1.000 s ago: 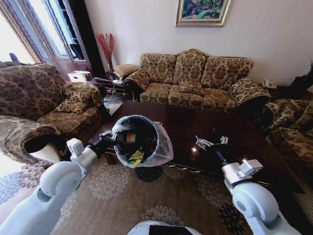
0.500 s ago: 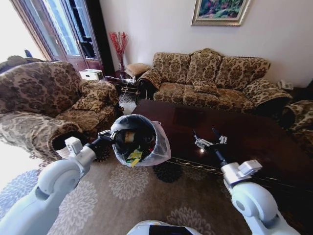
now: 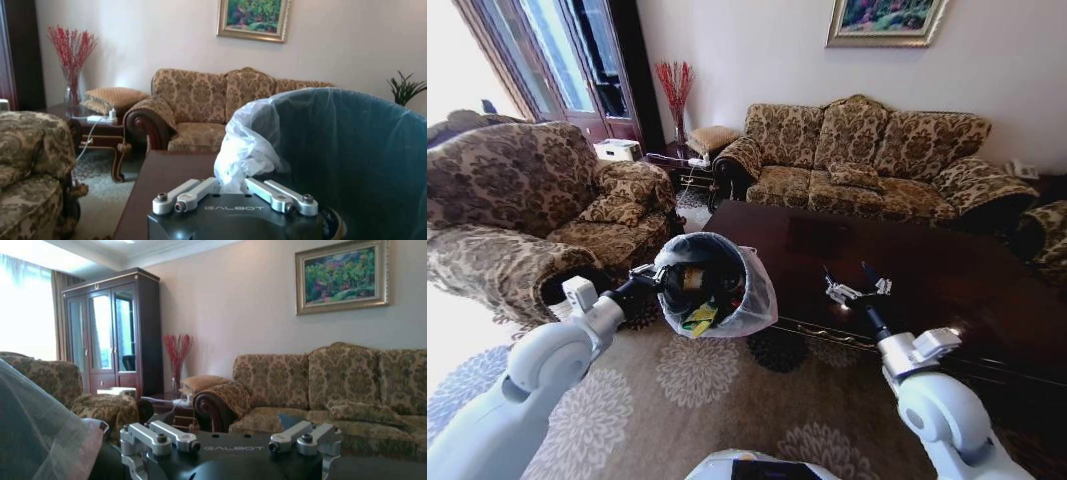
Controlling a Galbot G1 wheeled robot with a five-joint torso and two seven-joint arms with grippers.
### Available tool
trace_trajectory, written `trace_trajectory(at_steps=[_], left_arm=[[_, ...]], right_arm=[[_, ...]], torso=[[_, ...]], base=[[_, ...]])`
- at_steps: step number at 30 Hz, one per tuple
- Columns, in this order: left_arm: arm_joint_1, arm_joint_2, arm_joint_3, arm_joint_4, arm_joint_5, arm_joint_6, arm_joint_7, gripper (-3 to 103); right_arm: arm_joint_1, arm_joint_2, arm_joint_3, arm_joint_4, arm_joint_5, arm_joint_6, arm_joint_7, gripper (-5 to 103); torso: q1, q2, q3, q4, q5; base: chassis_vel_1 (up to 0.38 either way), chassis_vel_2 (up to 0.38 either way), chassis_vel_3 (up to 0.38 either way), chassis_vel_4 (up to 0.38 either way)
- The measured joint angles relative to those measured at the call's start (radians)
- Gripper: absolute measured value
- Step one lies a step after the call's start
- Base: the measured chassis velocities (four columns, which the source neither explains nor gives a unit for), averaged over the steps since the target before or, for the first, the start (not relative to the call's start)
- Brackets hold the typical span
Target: Move to the front of the table and place the trash on the table into the trash bin.
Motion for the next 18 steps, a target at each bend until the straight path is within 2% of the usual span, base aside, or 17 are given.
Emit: trace_trajectory(at_steps=[7, 18], left_arm=[[-0.001, 0.001, 0.005, 0.001, -0.001, 0.000, 0.000, 2], [0.000, -0.008, 0.030, 0.002, 0.014, 0.003, -0.004, 2]], right_arm=[[0.000, 0.001, -0.001, 0.000, -0.002, -0.004, -0.005, 100], [0.001, -0.011, -0.003, -0.007, 0.010, 0.014, -0.015, 100]], torso=[[-0.010, -0.025, -0.014, 0.0000, -0.0002], [-0.034, -0.072, -0.042, -0.0004, 0.0003]], base=[[0.126, -0.076, -0.119, 0.103], [0.170, -0.194, -0.182, 0.198]])
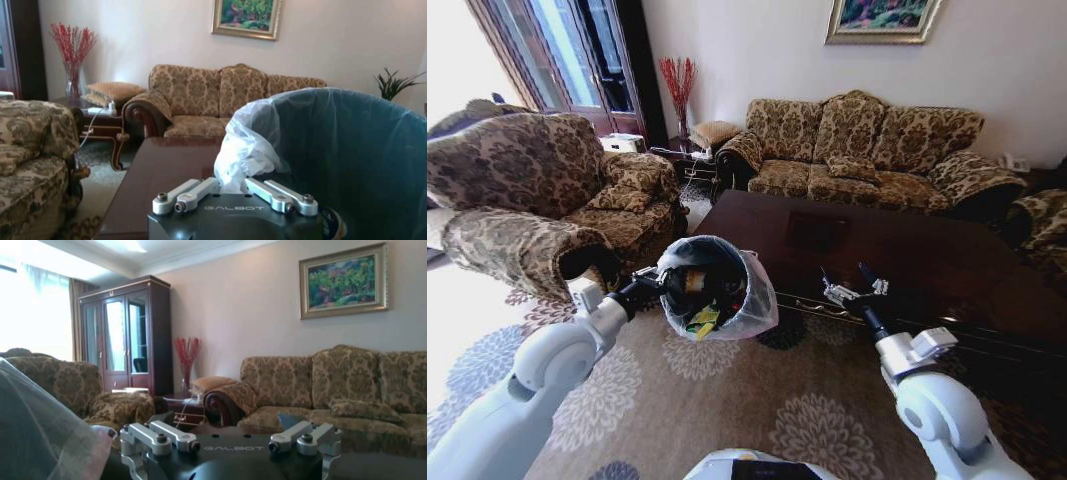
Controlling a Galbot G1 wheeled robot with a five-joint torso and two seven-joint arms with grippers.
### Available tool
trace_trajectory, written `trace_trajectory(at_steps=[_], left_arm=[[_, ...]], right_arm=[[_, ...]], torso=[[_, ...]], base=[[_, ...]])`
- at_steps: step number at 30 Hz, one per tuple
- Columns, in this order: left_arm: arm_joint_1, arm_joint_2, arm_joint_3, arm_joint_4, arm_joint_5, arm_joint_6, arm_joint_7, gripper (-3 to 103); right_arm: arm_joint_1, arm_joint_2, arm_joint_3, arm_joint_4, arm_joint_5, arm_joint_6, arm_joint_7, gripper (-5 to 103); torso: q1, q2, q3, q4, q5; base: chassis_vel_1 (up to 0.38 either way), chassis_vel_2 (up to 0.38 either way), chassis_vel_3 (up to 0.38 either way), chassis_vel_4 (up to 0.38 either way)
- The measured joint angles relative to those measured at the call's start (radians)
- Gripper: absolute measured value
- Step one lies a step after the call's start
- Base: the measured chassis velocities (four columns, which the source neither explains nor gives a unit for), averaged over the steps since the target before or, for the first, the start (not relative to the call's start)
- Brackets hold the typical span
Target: Move to the front of the table and place the trash on the table into the trash bin.
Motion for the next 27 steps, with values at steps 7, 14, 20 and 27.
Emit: trace_trajectory(at_steps=[7, 14, 20, 27], left_arm=[[0.006, -0.005, 0.006, -0.001, 0.010, 0.000, -0.004, 2], [0.009, -0.005, 0.008, -0.005, 0.000, 0.000, -0.014, 2], [0.013, -0.007, 0.011, -0.005, -0.002, -0.002, -0.017, 2], [0.020, -0.009, 0.001, -0.012, -0.008, -0.011, -0.020, 2]], right_arm=[[0.002, 0.000, -0.003, -0.005, 0.001, 0.007, 0.001, 100], [0.004, -0.002, -0.003, -0.008, 0.003, 0.010, 0.004, 100], [0.004, -0.005, 0.007, -0.009, 0.012, 0.010, 0.012, 100], [0.004, 0.016, 0.012, -0.012, 0.011, 0.015, 0.013, 100]], torso=[[-0.009, -0.028, -0.013, -0.0002, -0.0003], [-0.024, -0.059, -0.032, -0.0002, -0.0003], [-0.035, -0.084, -0.046, -0.0008, -0.0001], [-0.046, -0.110, -0.061, 0.0001, -0.0003]], base=[[-0.019, -0.017, -0.027, -0.025], [-0.066, -0.013, -0.034, -0.072], [-0.047, -0.083, -0.075, -0.038], [0.000, 0.000, 0.000, 0.000]])
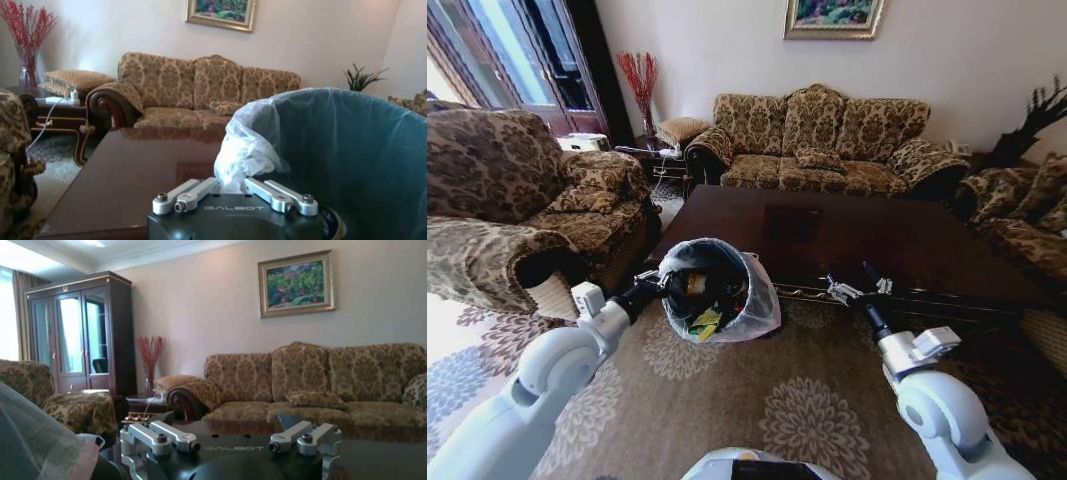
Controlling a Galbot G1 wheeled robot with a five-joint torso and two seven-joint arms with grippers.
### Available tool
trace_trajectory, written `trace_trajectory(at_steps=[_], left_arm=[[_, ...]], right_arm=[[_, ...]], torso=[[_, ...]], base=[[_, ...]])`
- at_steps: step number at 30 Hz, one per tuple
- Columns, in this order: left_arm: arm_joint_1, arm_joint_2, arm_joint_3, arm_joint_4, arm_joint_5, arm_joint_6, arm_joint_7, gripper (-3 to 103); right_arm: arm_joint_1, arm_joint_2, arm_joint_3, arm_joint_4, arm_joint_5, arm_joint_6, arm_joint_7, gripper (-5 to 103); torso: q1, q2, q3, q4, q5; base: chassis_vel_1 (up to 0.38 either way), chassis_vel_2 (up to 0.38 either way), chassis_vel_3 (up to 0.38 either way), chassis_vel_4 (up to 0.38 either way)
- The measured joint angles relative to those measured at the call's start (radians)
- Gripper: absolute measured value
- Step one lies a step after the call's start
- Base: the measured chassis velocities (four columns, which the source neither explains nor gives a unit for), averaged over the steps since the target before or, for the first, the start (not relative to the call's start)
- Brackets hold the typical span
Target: Move to the front of the table and place the trash on the table into the trash bin.
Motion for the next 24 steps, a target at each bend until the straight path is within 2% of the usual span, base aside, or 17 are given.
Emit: trace_trajectory(at_steps=[4, 15, 24], left_arm=[[0.001, 0.000, -0.006, -0.002, -0.001, -0.001, 0.001, 2], [-0.002, 0.004, -0.012, -0.001, -0.005, -0.002, 0.006, 2], [-0.008, 0.009, -0.014, 0.004, -0.014, -0.002, 0.006, 2]], right_arm=[[0.000, 0.004, 0.000, 0.000, -0.001, 0.001, 0.000, 100], [-0.007, 0.020, 0.002, 0.009, -0.019, -0.007, -0.004, 100], [-0.016, 0.029, 0.013, 0.001, -0.036, 0.001, -0.056, 100]], torso=[[-0.006, -0.014, -0.008, -0.0007, 0.0000], [-0.025, -0.058, -0.033, -0.0007, 0.0000], [-0.040, -0.095, -0.055, -0.0006, 0.0000]], base=[[0.000, 0.000, 0.000, 0.000], [0.000, 0.000, 0.000, 0.000], [0.003, -0.006, -0.004, 0.004]])
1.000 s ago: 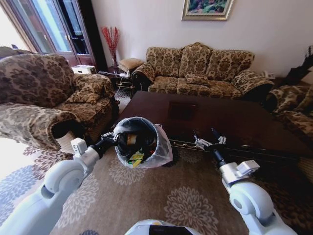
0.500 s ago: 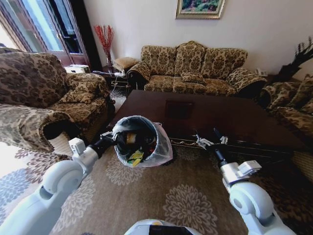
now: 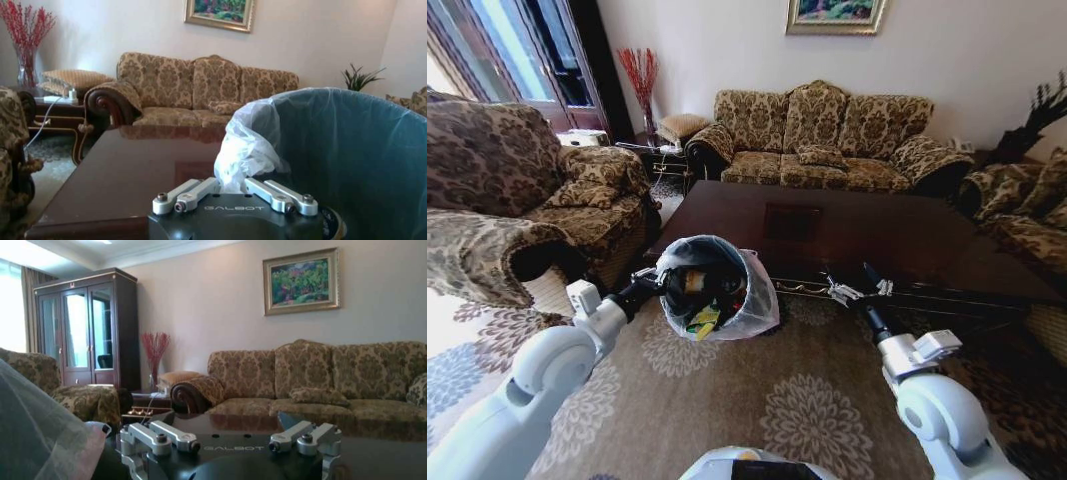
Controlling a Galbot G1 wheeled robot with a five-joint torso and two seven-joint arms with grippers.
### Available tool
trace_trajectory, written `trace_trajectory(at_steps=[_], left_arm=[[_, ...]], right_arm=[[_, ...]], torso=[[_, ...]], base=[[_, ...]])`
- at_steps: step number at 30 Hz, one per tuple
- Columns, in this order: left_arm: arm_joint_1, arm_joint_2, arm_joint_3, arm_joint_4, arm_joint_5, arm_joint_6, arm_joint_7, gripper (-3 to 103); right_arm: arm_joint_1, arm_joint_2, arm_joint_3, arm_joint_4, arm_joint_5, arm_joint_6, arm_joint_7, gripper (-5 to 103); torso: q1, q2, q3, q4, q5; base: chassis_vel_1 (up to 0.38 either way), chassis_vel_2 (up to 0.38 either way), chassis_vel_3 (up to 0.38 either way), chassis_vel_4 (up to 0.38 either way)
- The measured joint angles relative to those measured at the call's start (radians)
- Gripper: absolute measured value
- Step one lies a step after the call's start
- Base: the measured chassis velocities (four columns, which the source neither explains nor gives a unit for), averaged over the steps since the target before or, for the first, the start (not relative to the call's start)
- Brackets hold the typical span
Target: Move to the front of the table and place the trash on the table into the trash bin.
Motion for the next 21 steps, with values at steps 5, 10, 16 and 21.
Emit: trace_trajectory(at_steps=[5, 10, 16, 21], left_arm=[[-0.001, 0.001, 0.000, 0.003, -0.004, 0.000, 0.000, 2], [-0.003, 0.002, 0.001, 0.004, -0.005, 0.001, 0.000, 2], [-0.004, 0.002, 0.003, 0.004, -0.005, 0.001, 0.000, 2], [0.000, -0.003, 0.002, 0.008, -0.005, 0.002, 0.001, 2]], right_arm=[[0.000, 0.002, 0.001, -0.003, -0.002, 0.001, -0.006, 100], [-0.004, 0.004, 0.003, -0.004, -0.002, 0.001, -0.008, 100], [-0.005, 0.005, 0.003, -0.008, -0.002, 0.018, -0.008, 100], [-0.005, 0.005, 0.000, -0.013, 0.002, 0.029, -0.005, 100]], torso=[[-0.009, -0.024, -0.014, -0.0001, 0.0001], [-0.019, -0.046, -0.028, 0.0002, 0.0000], [-0.026, -0.064, -0.039, 0.0000, 0.0001], [-0.033, -0.081, -0.049, 0.0001, 0.0002]], base=[[0.056, -0.077, -0.072, 0.065], [0.117, -0.113, -0.110, 0.124], [0.133, -0.129, -0.129, 0.123], [0.054, -0.052, -0.047, 0.044]])
